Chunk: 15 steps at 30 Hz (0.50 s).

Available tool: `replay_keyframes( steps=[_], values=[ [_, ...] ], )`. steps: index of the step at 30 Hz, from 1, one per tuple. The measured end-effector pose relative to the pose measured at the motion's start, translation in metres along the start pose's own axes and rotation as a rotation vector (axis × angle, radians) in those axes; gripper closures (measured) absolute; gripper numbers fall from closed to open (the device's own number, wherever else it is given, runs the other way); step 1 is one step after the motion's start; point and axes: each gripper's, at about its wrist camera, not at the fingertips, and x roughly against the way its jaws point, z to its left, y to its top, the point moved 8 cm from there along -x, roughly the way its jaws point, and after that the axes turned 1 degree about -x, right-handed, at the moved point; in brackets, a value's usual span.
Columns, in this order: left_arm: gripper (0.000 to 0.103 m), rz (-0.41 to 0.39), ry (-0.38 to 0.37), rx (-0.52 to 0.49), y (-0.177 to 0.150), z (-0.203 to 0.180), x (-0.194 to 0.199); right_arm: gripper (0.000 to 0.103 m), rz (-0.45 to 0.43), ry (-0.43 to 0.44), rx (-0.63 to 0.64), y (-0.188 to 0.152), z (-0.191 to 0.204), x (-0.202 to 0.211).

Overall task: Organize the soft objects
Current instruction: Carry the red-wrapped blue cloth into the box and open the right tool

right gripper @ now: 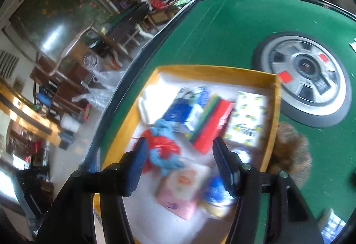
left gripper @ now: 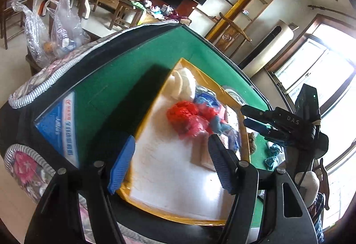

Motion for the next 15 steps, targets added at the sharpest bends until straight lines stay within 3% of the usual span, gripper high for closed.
replay_keyframes(
  steps=[4, 10, 15],
  values=[
    [0.036, 0.004, 0.0, -0.015, -0.005, -0.009, -0.001, 0.048, -0.011, 0.035, -0.046, -0.003, -0.012, 0.005],
    [0.036, 0.006, 0.005, -0.022, -0.012, -0.016, 0.002, 0.043, -0.005, 0.142, -0.044, 0.004, 0.014, -0.009],
    [0.036, -0.002, 0.014, -0.017, -0.013, -0.014, 0.009, 0.043, 0.138, 0.211, -0.066, -0.011, 0.042, -0.063]
  ],
)
